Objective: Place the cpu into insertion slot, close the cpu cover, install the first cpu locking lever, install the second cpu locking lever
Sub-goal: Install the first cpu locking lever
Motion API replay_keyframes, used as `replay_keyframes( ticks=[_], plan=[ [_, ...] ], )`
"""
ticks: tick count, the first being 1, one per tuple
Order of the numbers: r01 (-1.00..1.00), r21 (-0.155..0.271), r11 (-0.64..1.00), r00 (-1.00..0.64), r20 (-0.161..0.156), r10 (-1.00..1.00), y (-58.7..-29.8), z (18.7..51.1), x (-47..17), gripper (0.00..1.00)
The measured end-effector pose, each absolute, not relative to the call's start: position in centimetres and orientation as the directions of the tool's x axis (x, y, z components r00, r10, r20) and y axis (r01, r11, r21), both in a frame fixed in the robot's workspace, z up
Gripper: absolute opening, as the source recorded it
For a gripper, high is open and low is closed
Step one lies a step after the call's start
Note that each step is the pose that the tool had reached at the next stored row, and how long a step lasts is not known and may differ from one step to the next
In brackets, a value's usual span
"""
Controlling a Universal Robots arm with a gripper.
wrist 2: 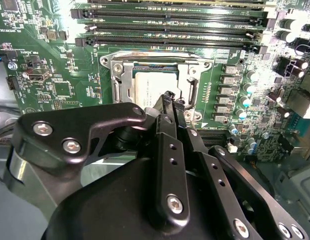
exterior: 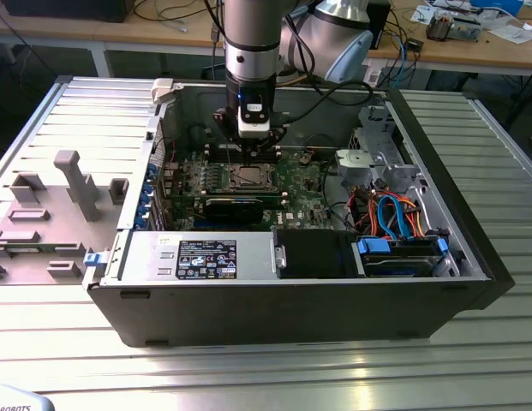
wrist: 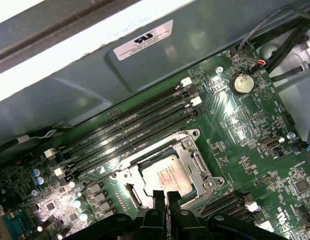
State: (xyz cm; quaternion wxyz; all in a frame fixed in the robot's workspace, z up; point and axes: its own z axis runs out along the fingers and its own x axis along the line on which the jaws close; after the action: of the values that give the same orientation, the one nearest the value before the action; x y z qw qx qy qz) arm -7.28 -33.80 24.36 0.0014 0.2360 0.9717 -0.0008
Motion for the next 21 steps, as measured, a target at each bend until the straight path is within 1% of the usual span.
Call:
replay_keyframes(
  ticks=[21],
  plan=[
    [0.445, -0.001, 0.895, -0.895, -0.003, 0.445, -33.8, 24.36, -7.28, 0.16]
  ],
)
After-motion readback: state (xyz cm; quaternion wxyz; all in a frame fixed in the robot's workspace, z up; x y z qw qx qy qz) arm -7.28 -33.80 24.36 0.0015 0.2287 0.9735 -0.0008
